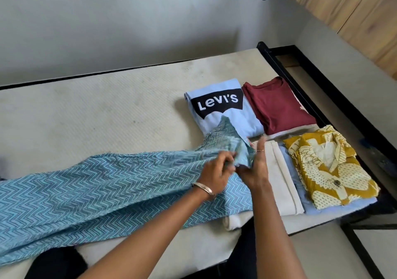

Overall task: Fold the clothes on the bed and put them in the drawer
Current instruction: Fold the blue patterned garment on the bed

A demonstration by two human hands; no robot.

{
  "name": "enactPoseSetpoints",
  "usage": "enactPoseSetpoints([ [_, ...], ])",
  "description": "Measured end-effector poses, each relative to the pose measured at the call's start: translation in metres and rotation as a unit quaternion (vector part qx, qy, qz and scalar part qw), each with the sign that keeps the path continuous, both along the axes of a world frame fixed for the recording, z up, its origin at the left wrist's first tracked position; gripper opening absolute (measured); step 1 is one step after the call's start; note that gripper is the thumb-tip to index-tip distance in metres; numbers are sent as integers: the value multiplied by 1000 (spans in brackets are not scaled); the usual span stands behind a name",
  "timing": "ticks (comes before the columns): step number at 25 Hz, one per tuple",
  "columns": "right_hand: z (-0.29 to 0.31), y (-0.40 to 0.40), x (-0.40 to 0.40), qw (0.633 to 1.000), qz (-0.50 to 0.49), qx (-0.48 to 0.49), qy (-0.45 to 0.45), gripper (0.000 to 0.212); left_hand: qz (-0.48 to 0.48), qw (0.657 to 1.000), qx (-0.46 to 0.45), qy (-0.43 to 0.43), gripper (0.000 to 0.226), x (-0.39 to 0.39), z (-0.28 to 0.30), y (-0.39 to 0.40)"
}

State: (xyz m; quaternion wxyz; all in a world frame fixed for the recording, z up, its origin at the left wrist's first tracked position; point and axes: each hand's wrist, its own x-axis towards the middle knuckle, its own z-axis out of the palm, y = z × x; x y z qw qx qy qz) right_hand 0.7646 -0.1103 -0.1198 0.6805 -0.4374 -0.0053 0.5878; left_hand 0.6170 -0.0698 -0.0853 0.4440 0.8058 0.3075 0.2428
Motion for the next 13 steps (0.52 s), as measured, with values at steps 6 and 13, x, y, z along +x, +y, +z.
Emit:
enactPoseSetpoints([
  [6, -46, -68, 13, 882, -25, -349, -315, 24, -124, 965, 60, 225, 48, -51, -50, -42],
  [13, -35, -69, 27, 889, -51, -306, -338, 30, -12, 831, 229, 507, 50, -150, -90, -24],
])
